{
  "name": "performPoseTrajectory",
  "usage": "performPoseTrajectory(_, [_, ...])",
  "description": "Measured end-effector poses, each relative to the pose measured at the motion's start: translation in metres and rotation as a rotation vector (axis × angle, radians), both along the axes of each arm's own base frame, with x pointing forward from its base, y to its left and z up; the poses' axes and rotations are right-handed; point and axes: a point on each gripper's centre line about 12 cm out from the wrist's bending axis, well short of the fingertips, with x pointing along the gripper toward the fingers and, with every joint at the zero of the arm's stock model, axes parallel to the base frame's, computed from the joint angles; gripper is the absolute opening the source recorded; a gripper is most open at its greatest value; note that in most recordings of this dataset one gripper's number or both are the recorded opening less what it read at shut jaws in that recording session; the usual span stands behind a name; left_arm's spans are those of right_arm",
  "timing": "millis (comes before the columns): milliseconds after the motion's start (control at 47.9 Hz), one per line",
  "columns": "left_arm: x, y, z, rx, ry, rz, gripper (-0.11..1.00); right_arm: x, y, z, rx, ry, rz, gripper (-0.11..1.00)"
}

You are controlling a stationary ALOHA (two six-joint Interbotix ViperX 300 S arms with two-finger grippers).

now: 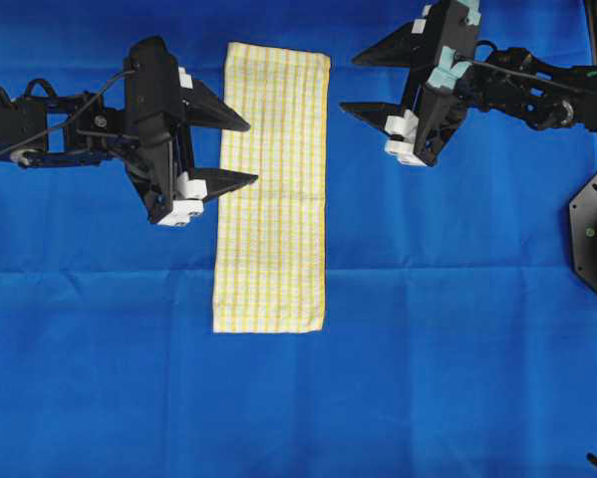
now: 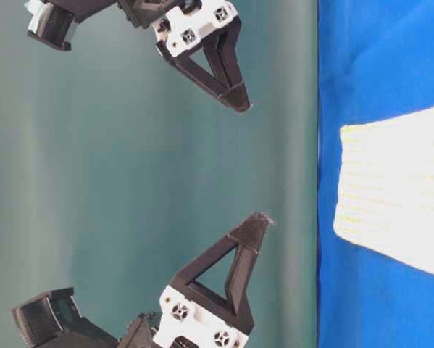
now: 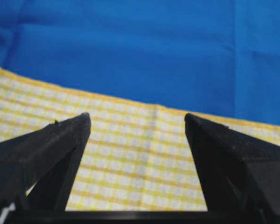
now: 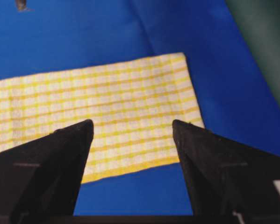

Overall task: Fold the yellow towel.
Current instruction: 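Open both grippers and withdraw them from the strip, then pinch the two far corners of the vertical strip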

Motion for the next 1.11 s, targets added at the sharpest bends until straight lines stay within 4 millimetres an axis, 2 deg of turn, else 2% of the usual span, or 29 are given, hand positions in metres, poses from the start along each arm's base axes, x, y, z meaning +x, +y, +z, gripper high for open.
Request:
performPoseTrajectory(209, [-0.001,0.007,0.000,0.005,-0.005,0.018,0.76,0.003,-0.003,-0.003,0.002,0.002,-0.011,0.70])
performPoseTrajectory(417, [-0.001,0.044,-0.010,0.020,-0.033,0.114,0.78,0.014,-0.027,-0.017,0.019,0.032,-0.073,0.74])
performPoseTrajectory(542, [-0.002,0.068,-0.029,0.054,-0.006,0.159,0.78,0.022,-0.047,-0.035,0.045,0.070,-0.120,0.81])
performPoseTrajectory(855, [-0.009,0.120,-0.075,0.063,0.056,0.279,0.78,0.034,-0.084,-0.088,0.110,0.172,-0.206,0.81])
performPoseTrajectory(1001, [-0.008,0.135,-0.094,0.061,0.066,0.312,0.78,0.040,-0.097,-0.111,0.137,0.207,-0.235,0.81])
performPoseTrajectory(1106, [-0.006,0.142,-0.108,0.054,0.087,0.324,0.78,0.042,-0.103,-0.120,0.151,0.217,-0.253,0.81])
